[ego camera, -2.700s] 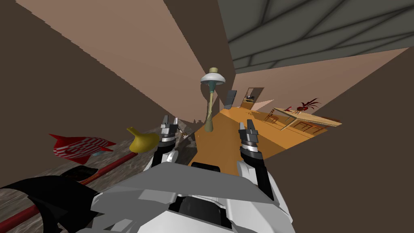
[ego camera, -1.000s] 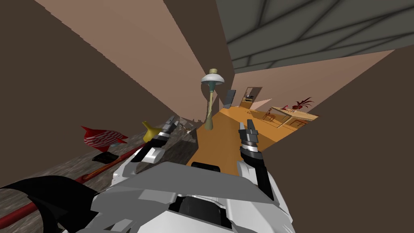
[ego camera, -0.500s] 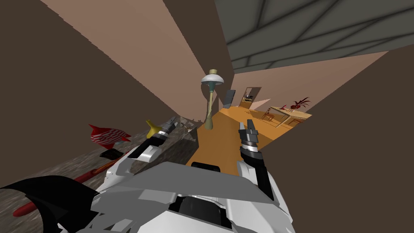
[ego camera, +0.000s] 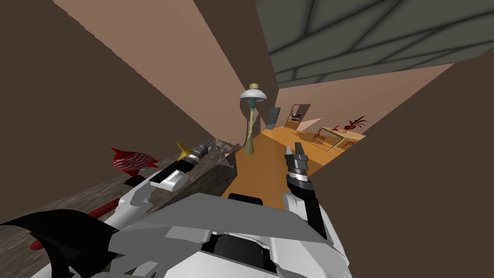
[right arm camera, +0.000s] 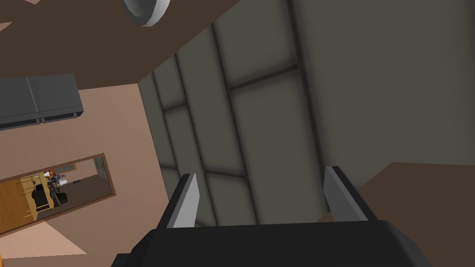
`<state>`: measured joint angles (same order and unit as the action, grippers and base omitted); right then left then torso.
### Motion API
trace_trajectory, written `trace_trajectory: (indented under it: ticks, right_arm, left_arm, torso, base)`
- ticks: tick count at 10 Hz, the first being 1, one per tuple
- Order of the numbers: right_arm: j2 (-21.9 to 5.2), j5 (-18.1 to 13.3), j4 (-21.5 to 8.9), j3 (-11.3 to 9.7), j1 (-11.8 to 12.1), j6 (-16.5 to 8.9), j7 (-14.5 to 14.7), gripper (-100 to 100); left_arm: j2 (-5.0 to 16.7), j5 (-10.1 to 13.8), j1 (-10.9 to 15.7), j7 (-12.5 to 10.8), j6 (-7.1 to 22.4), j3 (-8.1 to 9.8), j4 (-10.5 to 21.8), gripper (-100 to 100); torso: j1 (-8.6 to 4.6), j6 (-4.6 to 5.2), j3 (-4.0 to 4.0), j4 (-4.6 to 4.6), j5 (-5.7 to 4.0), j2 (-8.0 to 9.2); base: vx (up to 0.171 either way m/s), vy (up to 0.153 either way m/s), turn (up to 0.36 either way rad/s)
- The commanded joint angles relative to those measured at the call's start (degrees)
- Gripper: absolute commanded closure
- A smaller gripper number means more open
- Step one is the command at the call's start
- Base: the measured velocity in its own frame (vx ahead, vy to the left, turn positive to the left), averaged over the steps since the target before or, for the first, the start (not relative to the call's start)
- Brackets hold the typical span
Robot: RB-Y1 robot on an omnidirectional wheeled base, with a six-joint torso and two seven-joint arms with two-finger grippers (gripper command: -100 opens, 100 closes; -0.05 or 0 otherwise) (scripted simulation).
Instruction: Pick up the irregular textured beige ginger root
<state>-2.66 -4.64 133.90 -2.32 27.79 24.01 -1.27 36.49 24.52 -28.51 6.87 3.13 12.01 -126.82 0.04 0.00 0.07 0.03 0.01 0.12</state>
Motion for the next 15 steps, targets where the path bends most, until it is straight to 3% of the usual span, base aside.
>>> trace_trajectory:
  ticks: [1, 2, 3, 4, 5, 6, 7, 8, 9, 12, 15]
  right_arm:
    - [0.0, 0.0, 0.0, 0.0, 0.0, 0.0, 0.0, 0]
    - [0.0, 0.0, 0.0, 0.0, 0.0, 0.0, 0.0, 0]
    - [0.0, 0.0, 0.0, 0.0, 0.0, 0.0, 0.0, 0]
    - [0.0, 0.0, 0.0, 0.0, 0.0, 0.0, 0.0, 0]
    - [0.0, 0.0, 0.0, 0.0, 0.0, 0.0, 0.0, 0]
    - [0.0, 0.0, 0.0, 0.0, 0.0, 0.0, 0.0, 0]
    - [0.0, 0.0, 0.0, 0.0, 0.0, 0.0, 0.0, 0]
    - [0.0, 0.0, 0.0, 0.0, 0.0, 0.0, 0.0, 0]
    - [0.0, 0.0, 0.0, 0.0, 0.0, 0.0, 0.0, 0]
    - [0.0, 0.0, 0.0, 0.0, 0.0, 0.0, 0.0, 0]
    - [0.0, 0.0, 0.0, 0.0, 0.0, 0.0, 0.0, 0]
  left_arm:
    - [1.1, 0.9, 0.0, 0.4, 2.9, 0.29, 0.1, -100]
    - [3.3, 2.8, -0.1, 1.0, 4.9, 0.9, 0.1, -100]
    - [3.3, 2.8, -0.1, 1.0, 6.3, 0.9, 0.1, -100]
    - [5.4, 4.6, -0.3, 1.6, 8.0, 1.42, 0.2, -100]
    - [5.4, 4.6, -0.3, 1.6, 9.5, 1.42, 0.2, -100]
    - [7.4, 6.5, -0.6, 2.2, 11.3, 1.85, 0.2, -100]
    - [7.4, 6.5, -0.6, 2.2, 12.7, 1.85, 0.2, -100]
    - [9.3, 8.4, -0.8, 2.7, 14.5, 2.2, 0.4, -100]
    - [9.3, 8.4, -0.8, 2.7, 15.8, 2.2, 0.4, -100]
    - [12.8, 12.2, -1.5, 3.6, 20.8, 2.64, 0.6, -100]
    - [14.3, 14.1, -1.8, 4.0, 24.7, 2.74, 0.8, -100]
  torso:
    - [0.0, 0.0, 0.0, 0.0, 0.0, 0.0]
    - [-0.01, 0.0, -0.01, 0.0, 0.0, -0.02]
    - [-0.01, 0.0, -0.02, -0.01, 0.0, -0.03]
    - [-0.01, 0.0, -0.03, -0.01, 0.01, -0.05]
    - [-0.02, 0.01, -0.05, -0.02, 0.0, -0.09]
    - [-0.03, 0.0, -0.06, -0.02, 0.0, -0.11]
    - [-0.02, 0.01, -0.08, -0.03, 0.0, -0.14]
    - [-0.02, 0.0, -0.09, -0.03, 0.0, -0.16]
    - [-0.01, 0.01, -0.11, -0.04, 0.0, -0.19]
    - [-0.03, 0.0, -0.14, -0.06, 0.0, -0.25]
    - [-0.04, 0.01, -0.2, -0.08, 0.0, -0.35]
  base:
    - [-0.028, 0.006, -0.009]
    - [-0.028, 0.005, -0.019]
    - [-0.019, 0.005, -0.013]
    - [-0.01, 0.003, -0.019]
    - [-0.004, 0.003, -0.012]
    - [0.004, 0.004, -0.022]
    - [0.005, 0.005, -0.012]
    - [0.014, 0.006, -0.027]
    - [0.017, 0.004, -0.011]
    - [0.033, 0.003, -0.019]
    - [0.049, 0.001, -0.019]
